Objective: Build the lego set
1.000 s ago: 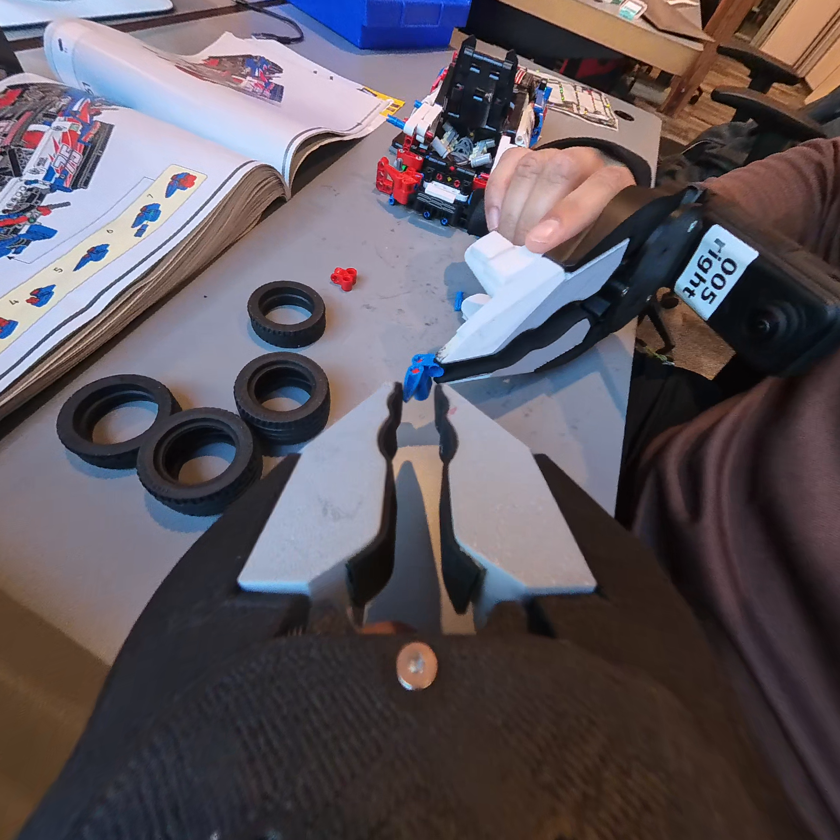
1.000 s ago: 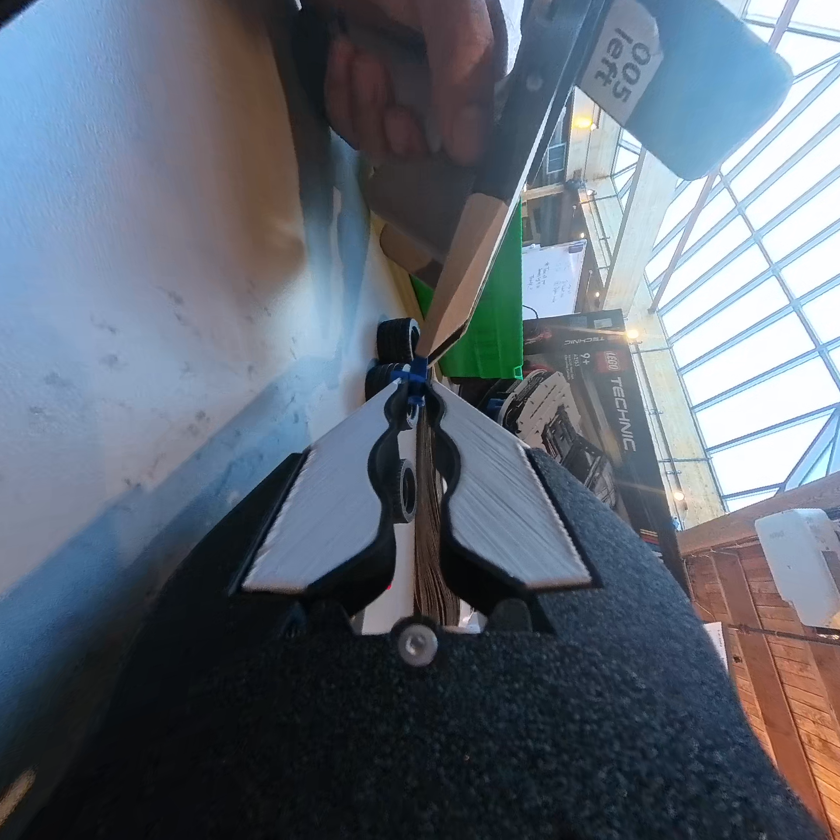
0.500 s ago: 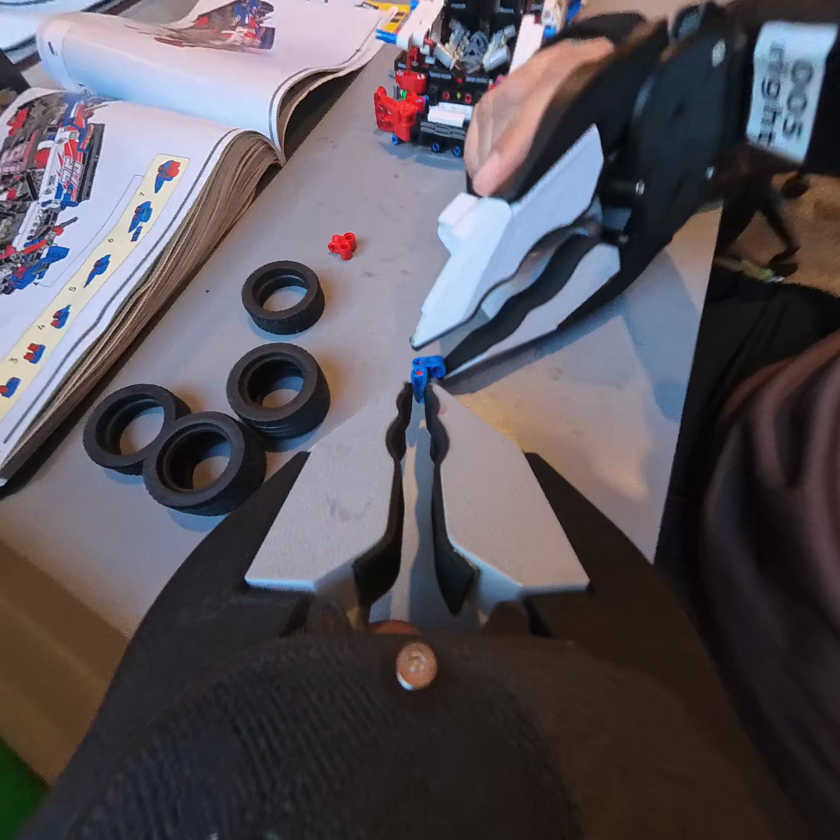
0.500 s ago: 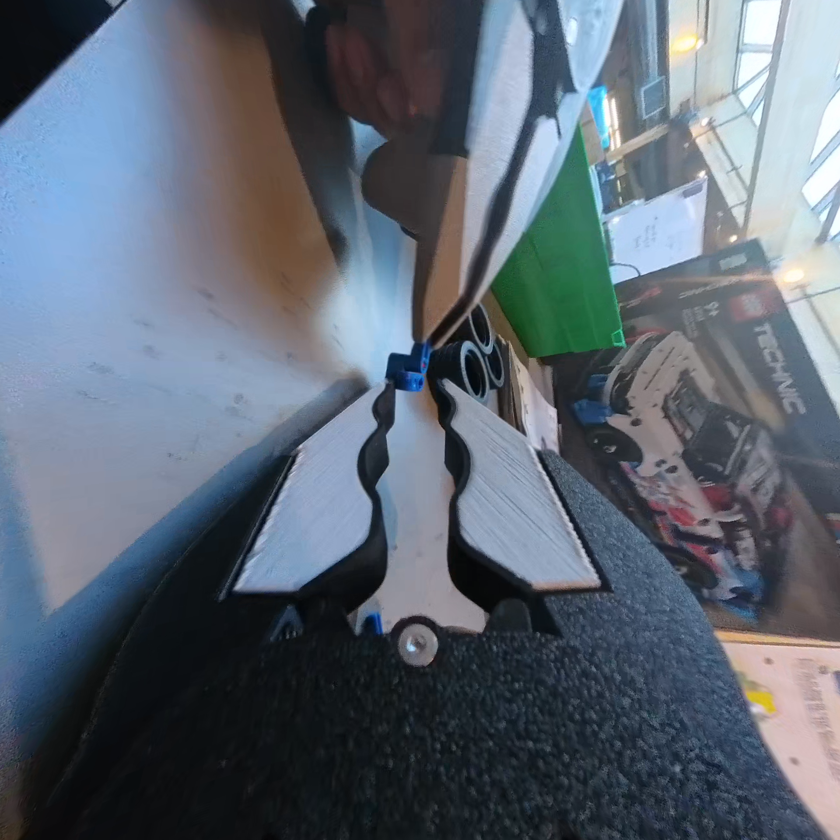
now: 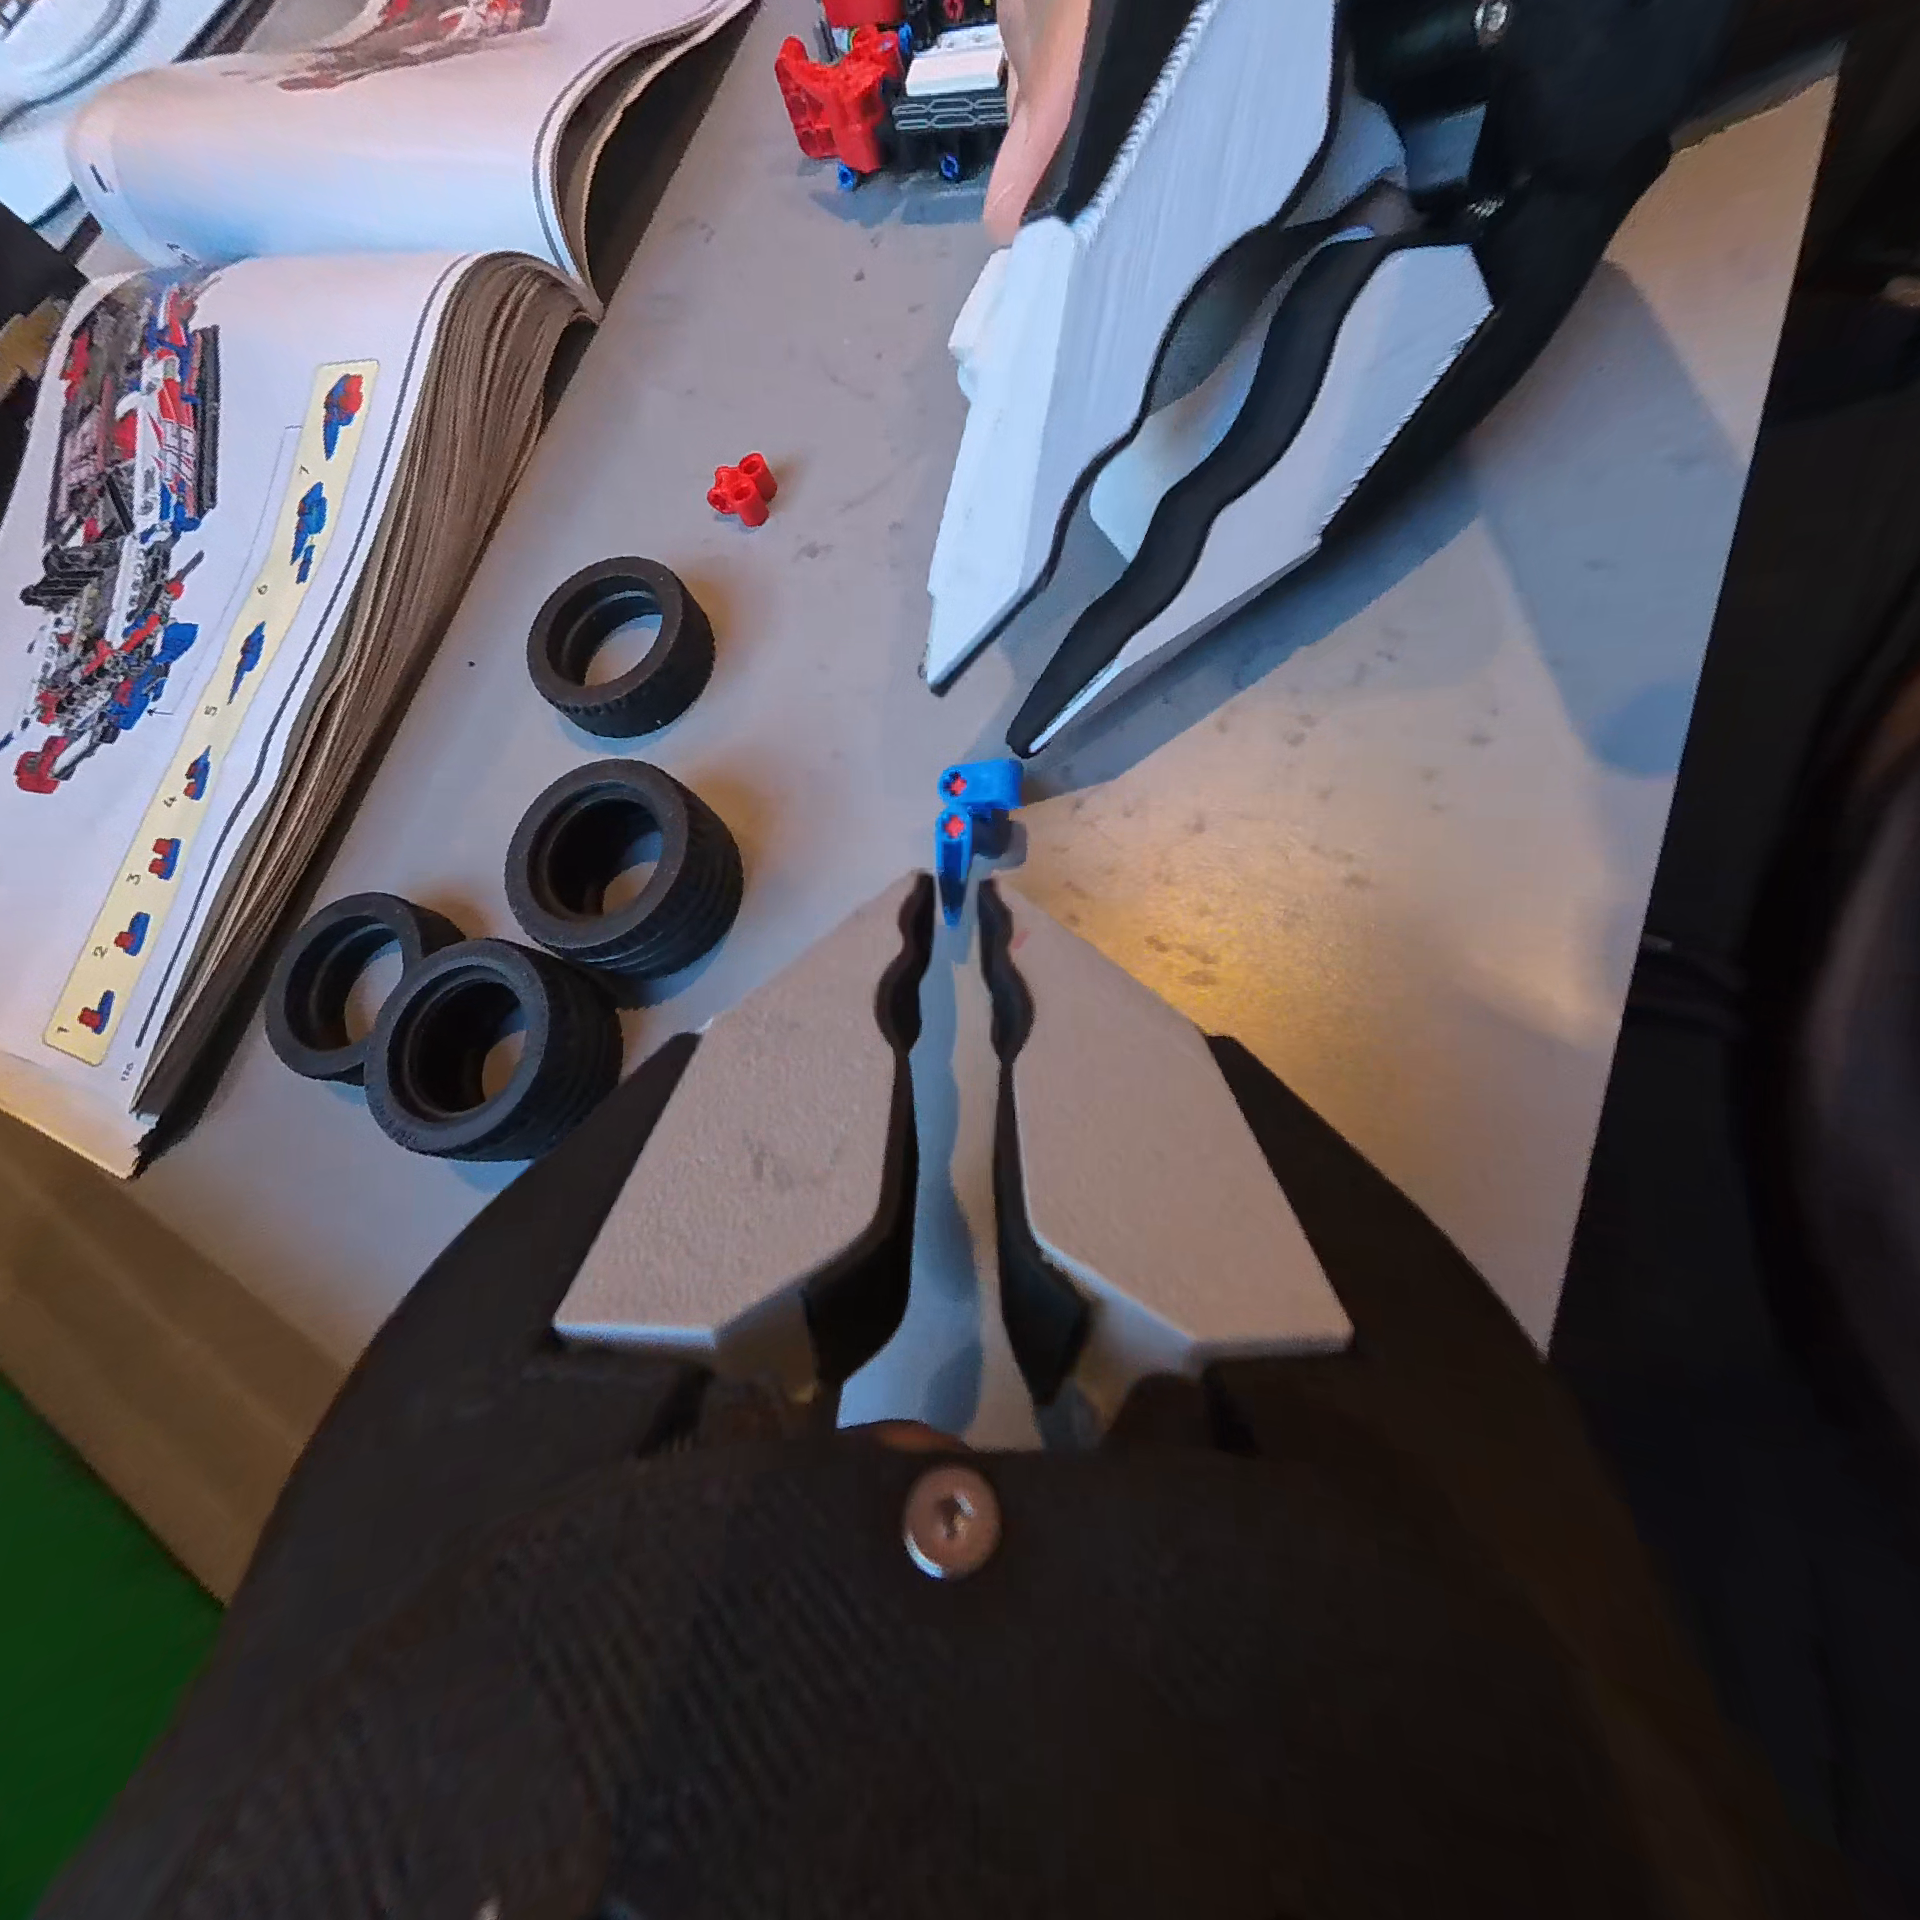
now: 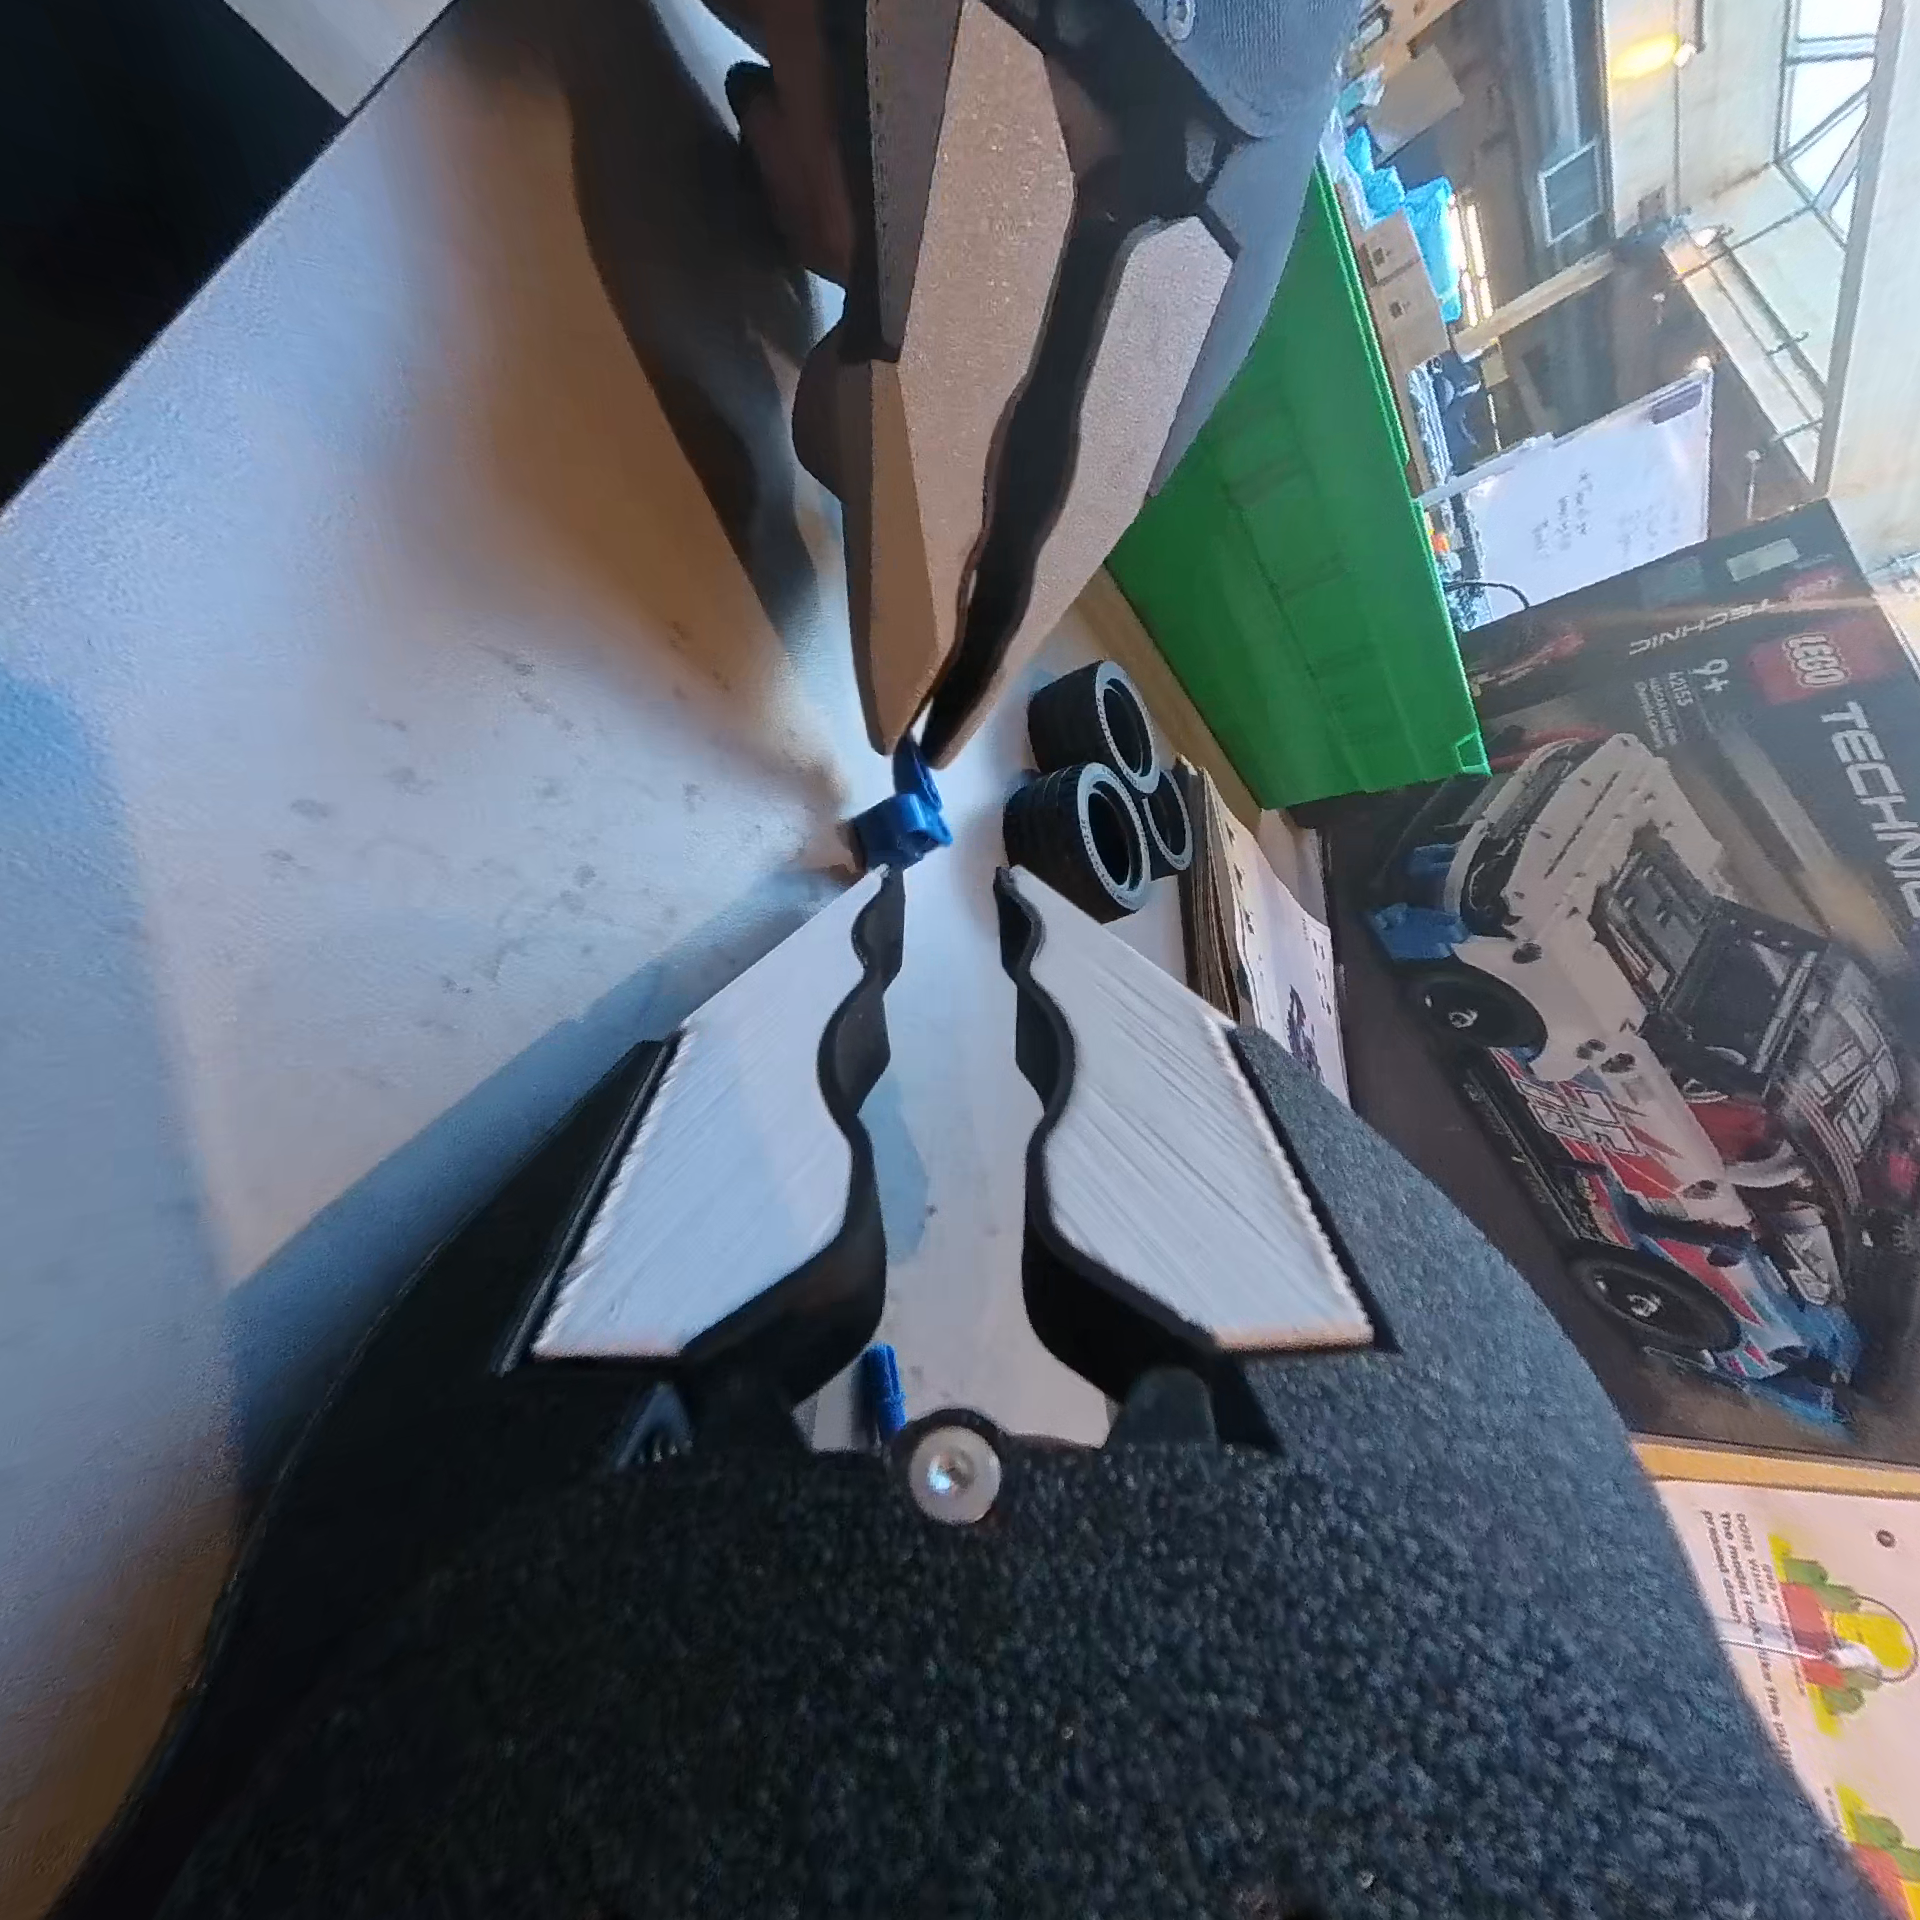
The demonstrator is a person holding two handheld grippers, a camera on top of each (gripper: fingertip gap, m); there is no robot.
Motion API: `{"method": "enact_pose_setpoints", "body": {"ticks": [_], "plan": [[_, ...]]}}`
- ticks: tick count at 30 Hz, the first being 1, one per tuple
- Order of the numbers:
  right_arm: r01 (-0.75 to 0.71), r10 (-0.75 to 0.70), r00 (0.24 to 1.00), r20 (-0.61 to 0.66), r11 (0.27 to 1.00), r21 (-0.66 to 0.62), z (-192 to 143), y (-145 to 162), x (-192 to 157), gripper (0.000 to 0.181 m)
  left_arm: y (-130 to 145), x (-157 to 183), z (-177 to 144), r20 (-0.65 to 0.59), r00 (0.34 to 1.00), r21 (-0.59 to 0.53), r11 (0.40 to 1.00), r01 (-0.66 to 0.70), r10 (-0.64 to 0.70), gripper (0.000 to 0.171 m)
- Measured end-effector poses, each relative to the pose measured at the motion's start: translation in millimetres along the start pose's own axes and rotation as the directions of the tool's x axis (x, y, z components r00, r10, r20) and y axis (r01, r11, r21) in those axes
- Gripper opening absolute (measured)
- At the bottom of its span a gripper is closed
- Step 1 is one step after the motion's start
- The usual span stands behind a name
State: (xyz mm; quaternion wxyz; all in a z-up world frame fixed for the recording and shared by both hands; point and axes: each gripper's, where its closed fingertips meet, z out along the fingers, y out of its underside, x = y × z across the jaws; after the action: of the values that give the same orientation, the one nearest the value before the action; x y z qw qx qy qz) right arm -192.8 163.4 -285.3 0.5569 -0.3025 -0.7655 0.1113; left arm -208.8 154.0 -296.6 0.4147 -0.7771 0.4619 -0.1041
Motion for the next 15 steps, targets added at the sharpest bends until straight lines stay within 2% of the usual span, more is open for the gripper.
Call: {"method": "enact_pose_setpoints", "body": {"ticks": [8, 15], "plan": [[-0.038, 0.038, 0.999, -0.001, 0.999, -0.020, -10.0, 4.1, 1.9, 0.018, -3.8, -2.0, -3.6, -0.013, 0.999, 0.036, 0.999, 0.036, -0.035, 0.013], [-0.179, 0.176, 0.981, 0.076, 0.984, 0.023, -15.8, -6.6, 0.3, 0.018, -5.7, 3.4, -5.1, -0.055, 0.998, 0.051, 0.998, 0.031, -0.029, 0.021]]}}
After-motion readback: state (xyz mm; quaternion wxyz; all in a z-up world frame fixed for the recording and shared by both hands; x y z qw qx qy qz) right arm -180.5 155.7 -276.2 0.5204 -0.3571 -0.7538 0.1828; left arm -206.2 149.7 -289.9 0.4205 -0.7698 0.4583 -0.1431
